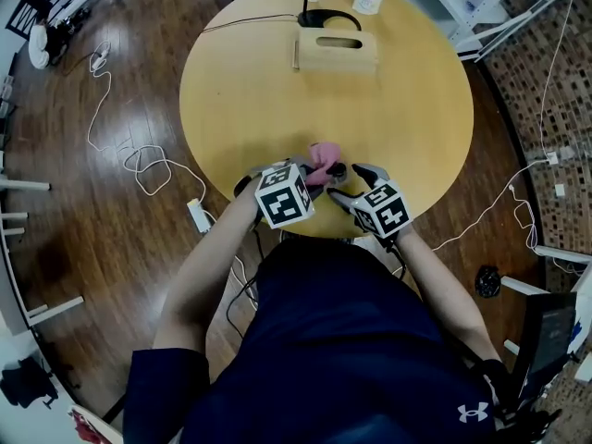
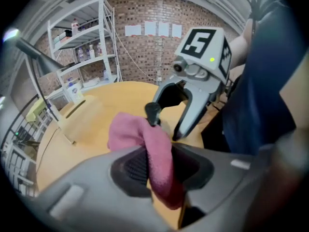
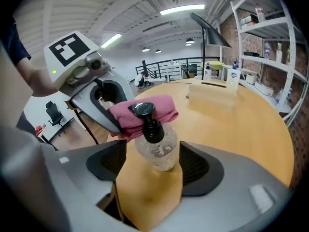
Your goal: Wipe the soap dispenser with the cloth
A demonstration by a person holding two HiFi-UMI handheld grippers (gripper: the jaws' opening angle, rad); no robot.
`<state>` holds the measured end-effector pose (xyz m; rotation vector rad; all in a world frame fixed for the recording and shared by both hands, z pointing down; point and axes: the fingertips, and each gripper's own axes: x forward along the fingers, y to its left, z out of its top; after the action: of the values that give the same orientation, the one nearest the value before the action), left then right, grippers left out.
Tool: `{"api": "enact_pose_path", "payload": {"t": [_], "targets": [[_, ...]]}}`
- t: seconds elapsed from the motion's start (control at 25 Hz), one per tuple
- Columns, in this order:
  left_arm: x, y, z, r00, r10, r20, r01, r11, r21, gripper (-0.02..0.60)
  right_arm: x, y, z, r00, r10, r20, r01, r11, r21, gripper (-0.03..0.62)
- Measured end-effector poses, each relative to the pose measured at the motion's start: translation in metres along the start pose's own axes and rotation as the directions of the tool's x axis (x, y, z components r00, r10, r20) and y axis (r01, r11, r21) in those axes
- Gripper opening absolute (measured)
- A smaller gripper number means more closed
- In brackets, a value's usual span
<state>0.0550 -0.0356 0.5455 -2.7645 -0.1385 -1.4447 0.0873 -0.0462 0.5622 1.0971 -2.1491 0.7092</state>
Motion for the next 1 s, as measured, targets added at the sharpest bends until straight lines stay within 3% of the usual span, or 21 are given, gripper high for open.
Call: {"api": "enact_pose_path", "payload": {"t": [0.12, 0.2, 0.32, 0.48, 0.6, 0.68, 0.72, 0.8, 0.88, 1.0], "targets": [[-0.004, -0.014, 0.000, 0.999, -0.044, 0.022, 0.044, 0.999, -0.008, 0.107, 0.003, 0.004, -0.003, 0.997, -0.061, -0.038, 0.058, 0.995, -0.079, 0.345], [-0.005, 0.005, 0.000, 0.999, 0.010, 0.034, -0.008, 0.999, -0.041, 0.107, 0.005, -0.001, -0.006, 0.996, -0.069, -0.063, 0.059, 0.987, -0.149, 0.296], [-0.001, 0.044, 0.008, 0.994, 0.101, 0.040, -0.100, 0.994, -0.047, 0.108, 0.006, -0.005, -0.009, 0.996, -0.031, -0.086, 0.014, 0.982, -0.189, 0.293], [0.012, 0.037, 0.014, 1.000, 0.030, -0.004, -0.029, 0.998, 0.049, 0.107, 0.009, -0.006, -0.009, 0.988, 0.068, -0.137, -0.105, 0.953, -0.285, 0.291], [0.005, 0.015, 0.009, 1.000, -0.018, -0.017, 0.019, 0.999, 0.043, 0.107, 0.010, -0.006, -0.008, 0.971, 0.129, -0.203, -0.196, 0.912, -0.361, 0.293], [0.002, -0.005, 0.004, 0.998, -0.055, -0.022, 0.056, 0.998, 0.039, 0.107, 0.006, -0.006, -0.007, 0.973, 0.116, -0.197, -0.185, 0.907, -0.379, 0.296], [0.001, -0.015, 0.002, 0.997, -0.072, -0.024, 0.073, 0.996, 0.042, 0.107, 0.003, -0.005, -0.006, 0.980, 0.103, -0.168, -0.159, 0.920, -0.359, 0.296], [-0.003, -0.023, -0.002, 0.997, -0.081, -0.012, 0.081, 0.996, 0.031, 0.107, -0.006, -0.001, -0.004, 0.993, 0.088, -0.078, -0.103, 0.969, -0.226, 0.308], [-0.010, -0.008, -0.005, 1.000, -0.026, -0.002, 0.026, 1.000, -0.001, 0.107, -0.008, 0.002, -0.002, 0.998, 0.065, -0.010, -0.065, 0.996, -0.060, 0.341], [-0.008, 0.029, -0.004, 0.995, 0.096, -0.038, -0.095, 0.995, 0.029, 0.107, 0.002, -0.003, -0.001, 0.999, -0.029, -0.028, 0.028, 0.999, -0.028, 0.352]]}}
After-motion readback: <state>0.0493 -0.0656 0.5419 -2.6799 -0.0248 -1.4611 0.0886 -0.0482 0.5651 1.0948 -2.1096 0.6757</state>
